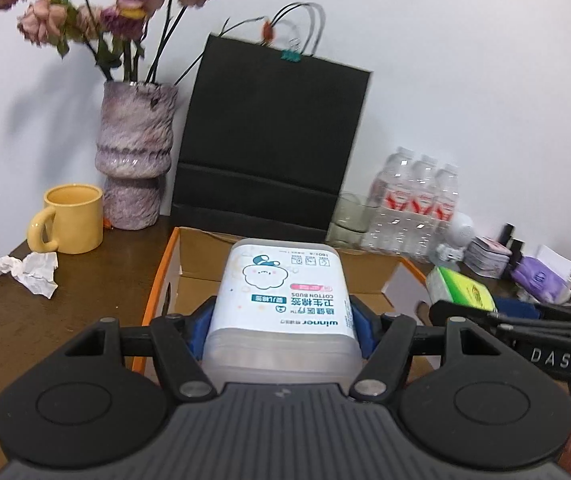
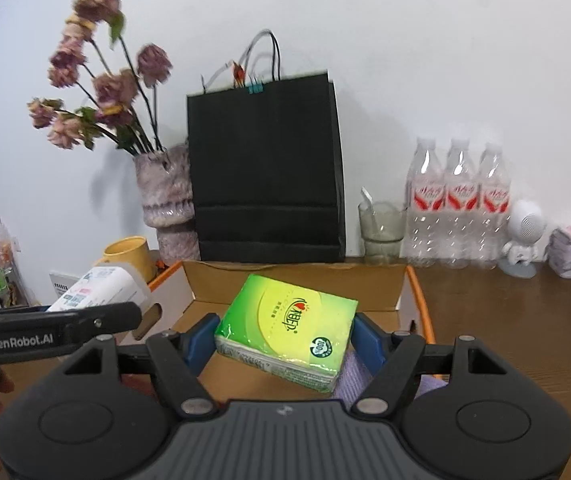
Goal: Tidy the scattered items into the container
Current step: 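Carry both items into the cardboard box and open both grippers to release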
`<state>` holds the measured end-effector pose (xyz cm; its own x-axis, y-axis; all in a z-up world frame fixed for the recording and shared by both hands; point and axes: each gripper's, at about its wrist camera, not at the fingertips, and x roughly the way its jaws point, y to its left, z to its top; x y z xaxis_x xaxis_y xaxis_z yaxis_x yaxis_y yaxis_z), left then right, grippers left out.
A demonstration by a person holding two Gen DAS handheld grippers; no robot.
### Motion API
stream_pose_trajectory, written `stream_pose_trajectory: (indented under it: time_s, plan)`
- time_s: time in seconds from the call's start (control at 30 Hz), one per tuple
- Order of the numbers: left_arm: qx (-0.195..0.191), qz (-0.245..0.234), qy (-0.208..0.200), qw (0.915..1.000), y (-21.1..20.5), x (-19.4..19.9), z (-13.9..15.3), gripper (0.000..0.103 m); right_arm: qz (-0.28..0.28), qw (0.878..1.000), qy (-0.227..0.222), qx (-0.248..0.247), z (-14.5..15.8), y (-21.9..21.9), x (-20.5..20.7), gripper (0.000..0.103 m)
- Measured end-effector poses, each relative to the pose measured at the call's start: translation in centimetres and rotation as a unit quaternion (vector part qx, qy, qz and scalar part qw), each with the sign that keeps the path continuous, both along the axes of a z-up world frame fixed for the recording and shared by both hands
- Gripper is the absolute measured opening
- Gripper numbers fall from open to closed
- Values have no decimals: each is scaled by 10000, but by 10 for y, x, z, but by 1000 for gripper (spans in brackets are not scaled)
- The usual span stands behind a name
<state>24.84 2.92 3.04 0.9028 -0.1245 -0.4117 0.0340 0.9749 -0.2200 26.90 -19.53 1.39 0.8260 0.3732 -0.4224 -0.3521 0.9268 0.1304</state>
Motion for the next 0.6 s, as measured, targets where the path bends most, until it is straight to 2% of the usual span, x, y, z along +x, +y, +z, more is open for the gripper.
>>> stream_pose_trajectory:
  time_s: [0.3, 0.6]
  plan:
    - [4, 0, 466, 9989, 2, 47, -32, 67, 89, 9989, 463, -26, -31, 8, 52, 71]
    - [101, 26, 693, 9975, 1, 60, -45, 67, 124, 9972, 712, -212, -46, 14, 69, 71]
